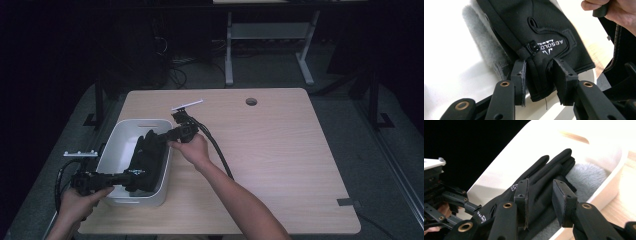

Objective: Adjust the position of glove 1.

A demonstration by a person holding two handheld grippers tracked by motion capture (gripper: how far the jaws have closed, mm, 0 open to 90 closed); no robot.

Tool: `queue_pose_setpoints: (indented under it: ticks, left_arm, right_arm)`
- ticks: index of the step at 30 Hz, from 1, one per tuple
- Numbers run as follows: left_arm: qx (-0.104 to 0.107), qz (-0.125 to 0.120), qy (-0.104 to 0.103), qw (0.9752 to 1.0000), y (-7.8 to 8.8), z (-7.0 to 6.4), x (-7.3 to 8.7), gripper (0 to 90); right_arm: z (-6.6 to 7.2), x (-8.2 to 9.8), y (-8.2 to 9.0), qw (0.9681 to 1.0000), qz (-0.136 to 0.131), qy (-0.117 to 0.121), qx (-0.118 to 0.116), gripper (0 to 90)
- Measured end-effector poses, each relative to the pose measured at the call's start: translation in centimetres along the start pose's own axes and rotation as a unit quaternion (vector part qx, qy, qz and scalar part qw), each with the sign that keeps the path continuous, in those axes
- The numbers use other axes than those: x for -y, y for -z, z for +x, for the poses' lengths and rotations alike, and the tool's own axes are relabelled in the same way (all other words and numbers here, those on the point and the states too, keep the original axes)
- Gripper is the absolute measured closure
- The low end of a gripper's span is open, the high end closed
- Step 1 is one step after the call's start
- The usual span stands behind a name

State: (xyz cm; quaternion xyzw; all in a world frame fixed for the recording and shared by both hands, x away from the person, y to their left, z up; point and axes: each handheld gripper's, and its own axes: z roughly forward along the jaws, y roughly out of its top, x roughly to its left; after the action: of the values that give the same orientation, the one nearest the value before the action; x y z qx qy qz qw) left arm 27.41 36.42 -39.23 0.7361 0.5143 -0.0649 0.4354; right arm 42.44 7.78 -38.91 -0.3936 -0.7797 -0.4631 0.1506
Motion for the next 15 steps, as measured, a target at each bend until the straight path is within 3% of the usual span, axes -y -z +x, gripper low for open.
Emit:
queue_pose_setpoints:
  ticks: [3, 15]
  left_arm:
    - [-0.007, -0.003, -0.003, 1.0000, 0.3, -0.2, -0.3, 59.7]
    - [-0.005, -0.029, -0.007, 0.9995, 1.4, -1.0, -1.6, 60.2]
  right_arm:
    - [-0.1, -0.1, 0.4, 1.0000, -0.004, 0.003, 0.001, 65.8]
    - [0.0, -0.4, 2.5, 0.9997, -0.022, 0.005, -0.003, 63.3]
